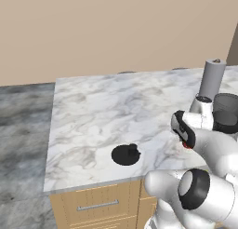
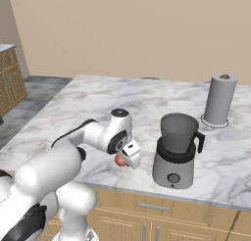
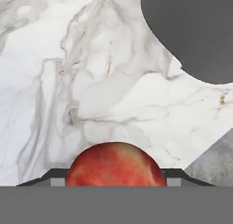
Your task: Open the blender lid, put the peach in the blender, close the lid, and start the blender.
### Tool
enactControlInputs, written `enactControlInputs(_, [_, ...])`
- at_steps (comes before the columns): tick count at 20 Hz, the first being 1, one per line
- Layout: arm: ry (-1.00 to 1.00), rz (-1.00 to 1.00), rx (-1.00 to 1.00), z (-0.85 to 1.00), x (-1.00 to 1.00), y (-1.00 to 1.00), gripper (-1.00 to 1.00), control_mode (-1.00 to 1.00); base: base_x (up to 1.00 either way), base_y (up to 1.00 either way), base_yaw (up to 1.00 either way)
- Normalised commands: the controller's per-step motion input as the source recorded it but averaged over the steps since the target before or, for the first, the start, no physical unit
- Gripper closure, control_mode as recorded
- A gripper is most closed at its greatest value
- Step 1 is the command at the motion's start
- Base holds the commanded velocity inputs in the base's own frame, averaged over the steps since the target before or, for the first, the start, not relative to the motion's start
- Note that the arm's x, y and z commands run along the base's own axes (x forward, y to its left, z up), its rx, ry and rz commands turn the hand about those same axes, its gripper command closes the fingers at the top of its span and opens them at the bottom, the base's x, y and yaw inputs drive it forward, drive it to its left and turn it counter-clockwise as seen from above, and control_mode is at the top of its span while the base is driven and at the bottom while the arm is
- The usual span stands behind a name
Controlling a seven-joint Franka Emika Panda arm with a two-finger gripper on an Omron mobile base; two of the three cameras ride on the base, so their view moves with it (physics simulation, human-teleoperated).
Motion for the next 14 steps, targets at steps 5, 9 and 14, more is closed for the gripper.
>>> enactControlInputs(5, [-0.16,0.0,-0.08,1.0,-0.16,0.0,1.0,-1.0,0.0,0.0,0.0])
enactControlInputs(9, [-0.08,-0.05,-0.1,1.0,-0.06,-0.01,1.0,-1.0,0.0,0.0,0.0])
enactControlInputs(14, [0.0,-0.09,-0.08,1.0,0.0,-0.17,1.0,-1.0,0.0,0.0,0.0])
